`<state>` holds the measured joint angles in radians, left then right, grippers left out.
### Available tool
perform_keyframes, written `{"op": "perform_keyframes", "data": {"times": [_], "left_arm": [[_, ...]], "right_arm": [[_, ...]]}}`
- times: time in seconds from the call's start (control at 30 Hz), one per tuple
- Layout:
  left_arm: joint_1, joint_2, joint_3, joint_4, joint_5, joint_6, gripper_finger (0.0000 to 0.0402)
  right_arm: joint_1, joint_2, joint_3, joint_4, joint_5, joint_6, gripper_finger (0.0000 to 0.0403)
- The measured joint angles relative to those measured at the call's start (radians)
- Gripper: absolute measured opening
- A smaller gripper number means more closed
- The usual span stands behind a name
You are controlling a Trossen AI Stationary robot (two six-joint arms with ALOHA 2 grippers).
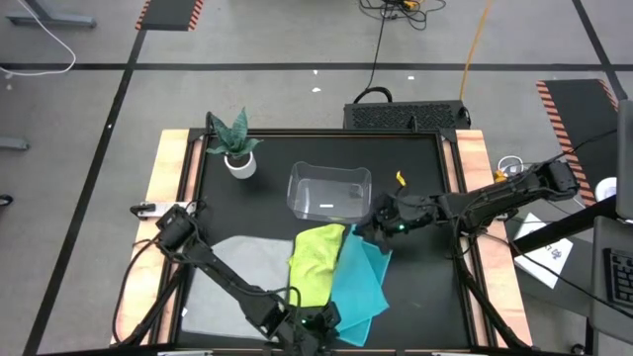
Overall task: Fold microfiber towels
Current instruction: Fold the blue towel
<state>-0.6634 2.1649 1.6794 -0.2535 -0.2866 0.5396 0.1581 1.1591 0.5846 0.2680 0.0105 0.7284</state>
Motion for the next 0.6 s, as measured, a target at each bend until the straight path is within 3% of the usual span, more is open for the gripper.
{"op": "perform_keyframes", "data": {"times": [0.2, 0.43, 0.6], "left_arm": [[0.009, -0.004, 0.0, -0.004, 0.005, -0.025, 0.0127], [0.026, 0.036, 0.0, 0.044, 0.092, -0.114, 0.0127], [0.035, 0.11, -0.001, 0.168, -0.065, -0.213, 0.0127]], "right_arm": [[-0.001, 0.0, 0.0, 0.047, -0.008, -0.019, 0.0], [-0.001, 0.0, 0.0, 0.051, -0.004, -0.045, 0.0], [0.0, 0.0, 0.0, 0.055, 0.017, -0.071, 0.0]]}}
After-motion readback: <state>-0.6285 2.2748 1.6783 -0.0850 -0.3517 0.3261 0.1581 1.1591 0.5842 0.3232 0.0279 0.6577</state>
